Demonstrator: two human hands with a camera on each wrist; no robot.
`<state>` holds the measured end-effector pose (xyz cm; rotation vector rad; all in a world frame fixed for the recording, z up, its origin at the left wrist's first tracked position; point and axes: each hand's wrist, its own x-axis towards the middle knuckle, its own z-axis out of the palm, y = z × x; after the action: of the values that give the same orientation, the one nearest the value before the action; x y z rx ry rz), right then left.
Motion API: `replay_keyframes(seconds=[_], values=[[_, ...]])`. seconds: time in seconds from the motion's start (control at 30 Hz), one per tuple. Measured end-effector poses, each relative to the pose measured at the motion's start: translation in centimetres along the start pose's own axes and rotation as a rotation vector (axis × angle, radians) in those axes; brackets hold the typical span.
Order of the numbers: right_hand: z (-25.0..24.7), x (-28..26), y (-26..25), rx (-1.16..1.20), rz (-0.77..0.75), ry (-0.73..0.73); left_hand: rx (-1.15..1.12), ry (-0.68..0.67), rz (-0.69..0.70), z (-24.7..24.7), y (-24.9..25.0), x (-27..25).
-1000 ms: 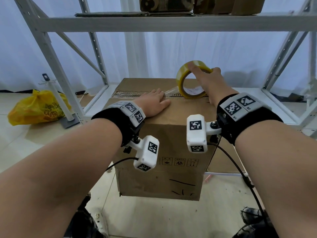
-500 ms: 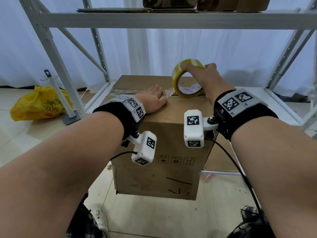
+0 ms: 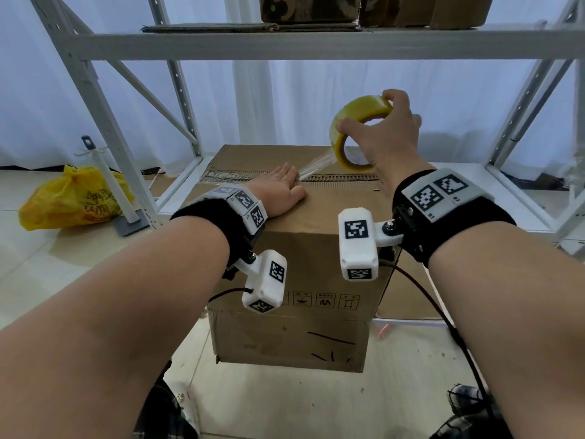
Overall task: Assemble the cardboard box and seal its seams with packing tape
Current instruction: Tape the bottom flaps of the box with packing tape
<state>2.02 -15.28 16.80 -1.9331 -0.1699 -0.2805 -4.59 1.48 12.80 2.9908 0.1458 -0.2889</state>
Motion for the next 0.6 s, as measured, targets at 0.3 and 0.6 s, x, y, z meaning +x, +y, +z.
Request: replay_keyframes(seconds=[0.3, 0.6], values=[[-0.2, 0.2, 2.7, -0.11, -0.007, -0.099, 0.03, -0.006, 0.048, 0.3, -0.2, -0.8], [-0.3, 0.0, 2.5, -0.219, -0.072, -0.153, 0.04, 0.02, 0.098, 0.2, 3.4, -0.8]])
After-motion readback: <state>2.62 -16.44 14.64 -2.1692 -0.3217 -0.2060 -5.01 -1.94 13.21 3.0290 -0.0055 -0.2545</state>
